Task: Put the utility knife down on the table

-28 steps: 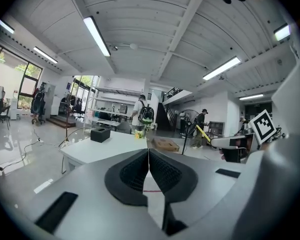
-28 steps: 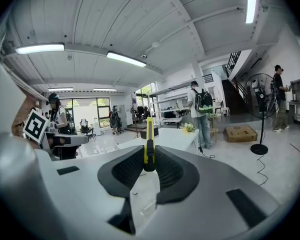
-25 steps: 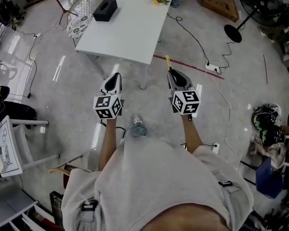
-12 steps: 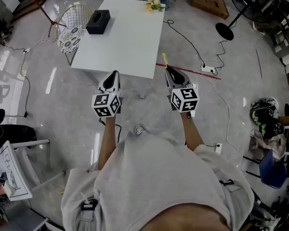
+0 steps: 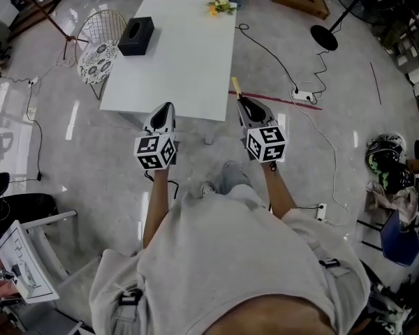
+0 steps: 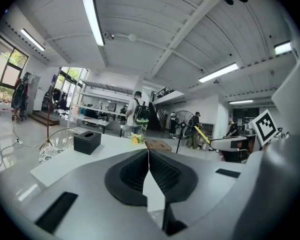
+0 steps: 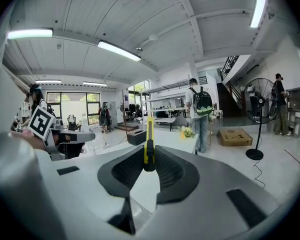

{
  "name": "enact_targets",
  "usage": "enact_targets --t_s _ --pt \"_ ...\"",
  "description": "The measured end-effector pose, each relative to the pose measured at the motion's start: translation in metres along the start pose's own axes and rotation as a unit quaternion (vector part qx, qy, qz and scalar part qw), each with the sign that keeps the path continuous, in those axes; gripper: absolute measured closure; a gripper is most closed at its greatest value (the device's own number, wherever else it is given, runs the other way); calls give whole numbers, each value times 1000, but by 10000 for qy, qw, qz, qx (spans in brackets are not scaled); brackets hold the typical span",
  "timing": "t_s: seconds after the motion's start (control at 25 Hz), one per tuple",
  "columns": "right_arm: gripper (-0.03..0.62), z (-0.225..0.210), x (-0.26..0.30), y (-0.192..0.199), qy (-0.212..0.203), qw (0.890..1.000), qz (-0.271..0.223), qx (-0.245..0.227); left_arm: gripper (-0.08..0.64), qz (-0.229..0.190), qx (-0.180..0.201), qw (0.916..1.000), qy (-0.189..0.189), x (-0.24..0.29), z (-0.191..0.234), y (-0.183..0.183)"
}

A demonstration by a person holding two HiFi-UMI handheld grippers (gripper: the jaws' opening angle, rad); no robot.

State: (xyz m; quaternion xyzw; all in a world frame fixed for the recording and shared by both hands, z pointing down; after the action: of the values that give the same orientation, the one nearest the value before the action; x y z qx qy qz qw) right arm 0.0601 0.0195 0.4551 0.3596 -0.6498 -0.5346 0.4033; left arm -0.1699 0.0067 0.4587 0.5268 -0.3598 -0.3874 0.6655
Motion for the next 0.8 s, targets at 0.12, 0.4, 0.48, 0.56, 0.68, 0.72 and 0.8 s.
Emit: enact_targets --t_s 0.12,0.4,0.48,0.56,0.68,0.72,0.8 --pt "509 -6 12 4 -33 10000 53 34 540 51 -1 10000 -6 12 5 3" --pt "509 -27 66 8 -223 9997 85 108 540 75 0 9998 -206 55 29 5" --pt "509 -35 85 7 -284 9995 95 127 540 97 -16 9996 -272 70 37 4" --pt "509 -45 105 4 -331 9993 107 155 540 125 -6 9994 -331 87 45 2" --pt "509 -62 136 -2 -415 9988 141 206 540 148 17 9989 -452 114 56 -5" --pt "509 -67 145 -4 -449 9986 151 218 540 156 25 9987 -493 122 59 -8" --pt "509 -78 162 -8 -517 9982 174 235 540 172 26 9982 -575 139 64 -12"
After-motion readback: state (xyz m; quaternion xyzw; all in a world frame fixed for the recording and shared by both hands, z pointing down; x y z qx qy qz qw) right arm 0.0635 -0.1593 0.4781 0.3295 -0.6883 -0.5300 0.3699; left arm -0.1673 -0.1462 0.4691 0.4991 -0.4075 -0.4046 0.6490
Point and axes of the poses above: the fingertips, and each gripper's own axes: x forward along the fingers, z to its left, y out of its underside, the point moved 2 cm from there along -x, backward along the fingers, and after that the axes turned 8 degrees about -z, right-handed, at the moved point
